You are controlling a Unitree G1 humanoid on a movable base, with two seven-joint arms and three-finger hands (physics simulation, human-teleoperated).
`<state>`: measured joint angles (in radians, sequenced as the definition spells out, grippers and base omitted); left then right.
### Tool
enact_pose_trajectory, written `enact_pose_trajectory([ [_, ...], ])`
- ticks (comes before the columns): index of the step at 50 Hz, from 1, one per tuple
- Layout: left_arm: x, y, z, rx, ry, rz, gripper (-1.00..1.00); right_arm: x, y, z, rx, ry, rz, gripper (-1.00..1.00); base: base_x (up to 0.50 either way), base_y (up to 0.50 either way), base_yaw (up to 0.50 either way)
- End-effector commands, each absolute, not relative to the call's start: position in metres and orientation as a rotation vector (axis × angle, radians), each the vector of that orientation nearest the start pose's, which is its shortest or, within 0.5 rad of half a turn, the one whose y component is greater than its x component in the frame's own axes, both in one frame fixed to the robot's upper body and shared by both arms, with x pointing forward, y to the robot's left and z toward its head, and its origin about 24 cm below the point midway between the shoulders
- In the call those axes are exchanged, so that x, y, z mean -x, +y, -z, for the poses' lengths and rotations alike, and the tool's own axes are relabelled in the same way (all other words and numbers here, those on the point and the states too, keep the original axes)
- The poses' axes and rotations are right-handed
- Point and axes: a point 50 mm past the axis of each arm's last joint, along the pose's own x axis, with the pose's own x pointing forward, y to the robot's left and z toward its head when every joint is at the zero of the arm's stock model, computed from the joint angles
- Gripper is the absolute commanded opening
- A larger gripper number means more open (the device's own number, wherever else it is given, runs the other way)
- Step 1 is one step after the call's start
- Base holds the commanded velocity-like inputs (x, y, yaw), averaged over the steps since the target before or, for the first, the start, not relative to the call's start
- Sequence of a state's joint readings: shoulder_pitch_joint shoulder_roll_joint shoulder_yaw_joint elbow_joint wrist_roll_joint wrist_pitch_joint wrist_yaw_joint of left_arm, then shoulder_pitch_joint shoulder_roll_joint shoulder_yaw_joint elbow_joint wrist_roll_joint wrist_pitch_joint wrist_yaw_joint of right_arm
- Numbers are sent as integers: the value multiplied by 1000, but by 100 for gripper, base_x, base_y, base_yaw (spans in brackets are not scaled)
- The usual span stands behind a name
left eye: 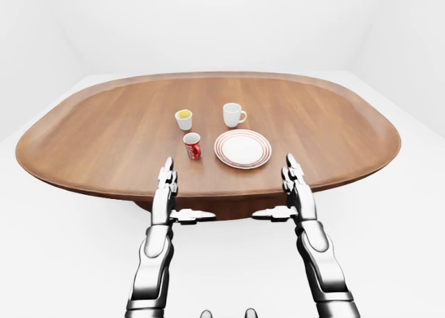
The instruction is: Pick up the red mug and put it on the plate
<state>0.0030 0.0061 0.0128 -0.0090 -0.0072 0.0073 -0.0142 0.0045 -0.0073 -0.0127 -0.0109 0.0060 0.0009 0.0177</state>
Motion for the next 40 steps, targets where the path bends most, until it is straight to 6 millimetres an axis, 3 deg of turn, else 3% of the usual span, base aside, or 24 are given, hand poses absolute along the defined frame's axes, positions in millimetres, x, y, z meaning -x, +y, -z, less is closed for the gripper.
enact_pose_trajectory([
  [1,-250,158,-44,4,2,1,100,-250,-158,-44,7,-17,-16,100,0,0,0],
  [29,-246,154,-48,0,-2,10,100,-248,-157,-42,40,-8,-17,100,0,0,0],
  [40,-245,154,-49,1,-4,12,100,-247,-158,-41,42,-6,-17,100,0,19,0],
])
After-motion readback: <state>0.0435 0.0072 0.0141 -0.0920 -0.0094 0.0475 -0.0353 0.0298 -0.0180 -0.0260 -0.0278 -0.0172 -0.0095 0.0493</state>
